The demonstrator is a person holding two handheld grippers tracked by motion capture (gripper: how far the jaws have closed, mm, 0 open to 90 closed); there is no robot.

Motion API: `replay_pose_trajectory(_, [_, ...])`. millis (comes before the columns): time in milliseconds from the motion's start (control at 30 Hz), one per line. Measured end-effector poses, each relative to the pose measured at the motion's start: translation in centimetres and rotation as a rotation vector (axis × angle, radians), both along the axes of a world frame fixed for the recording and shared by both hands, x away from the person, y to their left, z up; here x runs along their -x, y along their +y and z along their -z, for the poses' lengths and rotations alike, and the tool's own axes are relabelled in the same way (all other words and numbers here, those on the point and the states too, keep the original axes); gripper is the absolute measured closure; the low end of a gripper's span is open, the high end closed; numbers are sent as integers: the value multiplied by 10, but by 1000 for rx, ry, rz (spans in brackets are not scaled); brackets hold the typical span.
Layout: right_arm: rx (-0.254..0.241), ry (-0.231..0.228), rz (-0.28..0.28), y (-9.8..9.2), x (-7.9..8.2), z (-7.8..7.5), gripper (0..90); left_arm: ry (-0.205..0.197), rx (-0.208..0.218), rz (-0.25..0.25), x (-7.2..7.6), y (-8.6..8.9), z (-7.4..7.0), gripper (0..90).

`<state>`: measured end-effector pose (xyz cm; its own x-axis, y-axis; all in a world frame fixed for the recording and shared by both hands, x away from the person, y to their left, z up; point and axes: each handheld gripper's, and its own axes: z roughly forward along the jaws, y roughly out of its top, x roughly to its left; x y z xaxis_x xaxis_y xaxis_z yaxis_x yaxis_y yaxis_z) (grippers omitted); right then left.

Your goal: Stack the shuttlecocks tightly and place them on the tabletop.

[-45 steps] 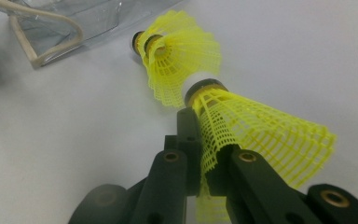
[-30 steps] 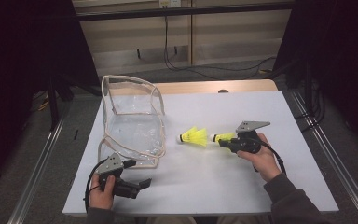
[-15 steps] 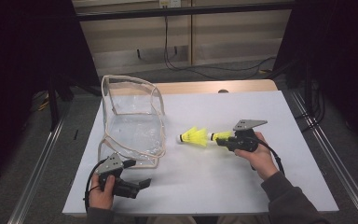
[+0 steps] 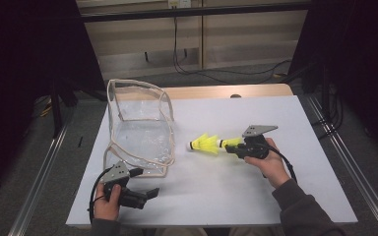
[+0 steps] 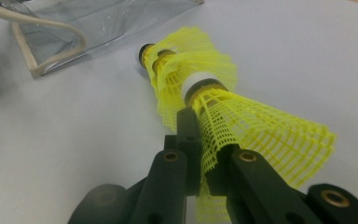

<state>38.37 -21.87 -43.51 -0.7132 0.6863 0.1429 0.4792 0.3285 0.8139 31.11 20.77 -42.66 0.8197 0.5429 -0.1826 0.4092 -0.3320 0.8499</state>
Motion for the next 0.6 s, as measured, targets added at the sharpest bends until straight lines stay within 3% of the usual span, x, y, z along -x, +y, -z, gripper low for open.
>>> replay_pose_trajectory(600, [11,13,-12,8,-5,3,869,3,1,3,-1,0,0,37])
